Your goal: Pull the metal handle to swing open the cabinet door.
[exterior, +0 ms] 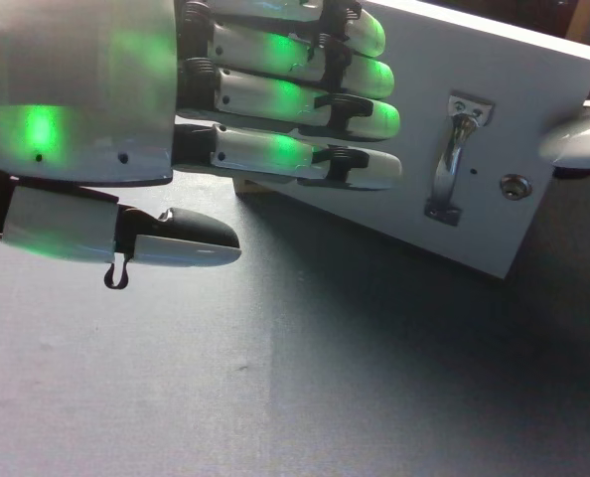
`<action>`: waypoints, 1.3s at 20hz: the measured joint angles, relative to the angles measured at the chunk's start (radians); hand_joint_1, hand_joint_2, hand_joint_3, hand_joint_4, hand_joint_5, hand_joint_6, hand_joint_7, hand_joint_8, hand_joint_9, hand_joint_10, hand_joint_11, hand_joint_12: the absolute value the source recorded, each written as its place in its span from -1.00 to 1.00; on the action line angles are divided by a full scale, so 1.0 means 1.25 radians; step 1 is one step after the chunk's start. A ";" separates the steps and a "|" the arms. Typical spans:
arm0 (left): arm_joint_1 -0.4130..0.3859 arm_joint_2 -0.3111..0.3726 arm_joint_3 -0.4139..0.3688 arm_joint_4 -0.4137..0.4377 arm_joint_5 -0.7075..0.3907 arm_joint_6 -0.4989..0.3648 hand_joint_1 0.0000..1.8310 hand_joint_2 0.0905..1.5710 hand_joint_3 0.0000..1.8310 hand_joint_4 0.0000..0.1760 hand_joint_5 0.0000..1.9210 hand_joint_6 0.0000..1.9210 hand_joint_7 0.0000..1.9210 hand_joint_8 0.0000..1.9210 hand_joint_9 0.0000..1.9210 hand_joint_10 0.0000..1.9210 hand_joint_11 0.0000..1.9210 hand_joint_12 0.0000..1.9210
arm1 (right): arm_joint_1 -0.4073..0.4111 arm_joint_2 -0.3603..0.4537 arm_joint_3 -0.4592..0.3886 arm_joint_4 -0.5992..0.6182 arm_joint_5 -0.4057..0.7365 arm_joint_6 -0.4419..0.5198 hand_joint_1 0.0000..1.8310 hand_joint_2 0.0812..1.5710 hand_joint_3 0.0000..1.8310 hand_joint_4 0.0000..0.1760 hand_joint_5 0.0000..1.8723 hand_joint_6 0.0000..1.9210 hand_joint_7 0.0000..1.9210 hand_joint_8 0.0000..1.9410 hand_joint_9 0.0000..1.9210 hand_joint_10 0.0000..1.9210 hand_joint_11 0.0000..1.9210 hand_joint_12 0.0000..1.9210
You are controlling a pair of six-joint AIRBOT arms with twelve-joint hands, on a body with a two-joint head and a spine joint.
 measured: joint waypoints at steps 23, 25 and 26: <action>0.000 0.000 0.000 0.001 0.000 0.000 -1.00 1.00 -0.94 -1.00 -0.74 -1.00 -0.72 -1.00 -0.74 -1.00 -1.00 -0.40 | -0.081 0.029 -0.038 -0.290 0.266 0.001 -1.00 1.00 -0.90 -1.00 -0.95 -1.00 -0.94 -1.00 -0.95 -1.00 -1.00 -0.74; 0.000 0.000 0.000 0.001 0.000 0.000 -1.00 1.00 -0.93 -1.00 -0.74 -1.00 -0.72 -1.00 -0.74 -1.00 -1.00 -0.40 | -0.081 0.026 -0.037 -0.323 0.273 0.001 -1.00 1.00 -0.91 -1.00 -0.95 -1.00 -0.94 -1.00 -0.95 -1.00 -1.00 -0.75; 0.000 0.000 0.000 0.001 0.000 0.000 -1.00 1.00 -0.93 -1.00 -0.74 -1.00 -0.72 -1.00 -0.74 -1.00 -1.00 -0.40 | -0.081 0.020 -0.037 -0.331 0.280 0.001 -1.00 1.00 -0.91 -1.00 -0.96 -1.00 -0.94 -1.00 -0.95 -1.00 -1.00 -0.76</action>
